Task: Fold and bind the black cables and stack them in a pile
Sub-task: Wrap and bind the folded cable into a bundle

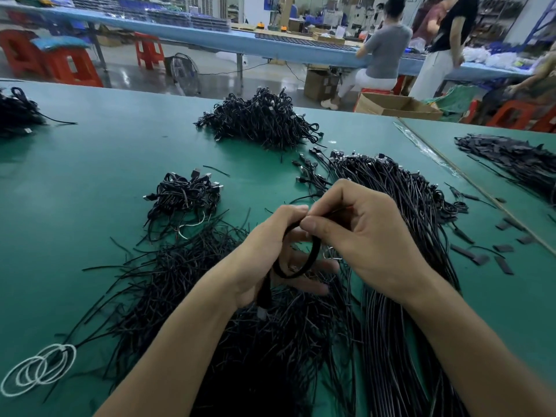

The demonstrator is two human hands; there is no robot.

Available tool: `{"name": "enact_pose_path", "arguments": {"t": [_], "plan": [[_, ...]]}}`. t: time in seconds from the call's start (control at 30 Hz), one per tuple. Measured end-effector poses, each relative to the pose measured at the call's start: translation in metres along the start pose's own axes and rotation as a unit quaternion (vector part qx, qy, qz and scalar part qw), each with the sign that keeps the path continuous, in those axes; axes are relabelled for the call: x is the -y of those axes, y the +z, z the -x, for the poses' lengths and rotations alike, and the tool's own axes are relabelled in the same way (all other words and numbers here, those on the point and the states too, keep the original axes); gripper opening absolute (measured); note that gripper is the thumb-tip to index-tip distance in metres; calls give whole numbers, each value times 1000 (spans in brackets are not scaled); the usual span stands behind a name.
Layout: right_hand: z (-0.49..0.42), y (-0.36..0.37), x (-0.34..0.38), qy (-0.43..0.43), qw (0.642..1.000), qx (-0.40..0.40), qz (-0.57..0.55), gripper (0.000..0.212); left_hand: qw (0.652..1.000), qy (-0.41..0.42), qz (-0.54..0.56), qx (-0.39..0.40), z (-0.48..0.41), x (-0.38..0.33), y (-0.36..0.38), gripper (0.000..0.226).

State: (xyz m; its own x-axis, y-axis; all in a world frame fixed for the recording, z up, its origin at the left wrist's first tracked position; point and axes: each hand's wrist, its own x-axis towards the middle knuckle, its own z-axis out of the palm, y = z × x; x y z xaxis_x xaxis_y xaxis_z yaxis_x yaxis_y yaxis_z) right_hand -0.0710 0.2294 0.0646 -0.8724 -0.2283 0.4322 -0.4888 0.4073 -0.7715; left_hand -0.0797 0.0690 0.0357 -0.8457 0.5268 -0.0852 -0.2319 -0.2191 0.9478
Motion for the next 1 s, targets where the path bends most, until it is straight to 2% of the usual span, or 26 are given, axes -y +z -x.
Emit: {"name": "enact_pose_path", "arguments": {"t": [0.07,0.13,0.2,0.23,0.3,0.43,0.5,0.6,0.83,1.0], "plan": [[-2,4,-1,-10,1000,-16,16,13,999,-35,2,10,1,1,-1,52],[-4,4,-6,0,999,-24,33,15,996,-21,-65,-48,-2,5,-3,53],[-2,1,-15,48,997,-2,60,16,989,8,-109,-99,-4,8,-6,57],[0,-2,-20,80,992,19,95,24,987,18,-109,-121,-5,8,-9,60],[5,-6,-31,141,971,81,177,37,984,45,-68,-157,-6,8,-13,57],[17,2,-49,227,909,207,282,35,970,108,2,-217,-7,8,-15,53],[22,10,-55,251,889,224,312,36,961,130,8,-243,-7,9,-15,54],[25,16,-58,256,884,223,322,29,951,143,-1,-273,-7,7,-14,52],[24,14,-50,240,896,209,309,18,950,155,-19,-269,-6,6,-12,52],[25,6,-43,234,878,219,357,24,952,176,-28,-250,-4,3,-8,54]]}}
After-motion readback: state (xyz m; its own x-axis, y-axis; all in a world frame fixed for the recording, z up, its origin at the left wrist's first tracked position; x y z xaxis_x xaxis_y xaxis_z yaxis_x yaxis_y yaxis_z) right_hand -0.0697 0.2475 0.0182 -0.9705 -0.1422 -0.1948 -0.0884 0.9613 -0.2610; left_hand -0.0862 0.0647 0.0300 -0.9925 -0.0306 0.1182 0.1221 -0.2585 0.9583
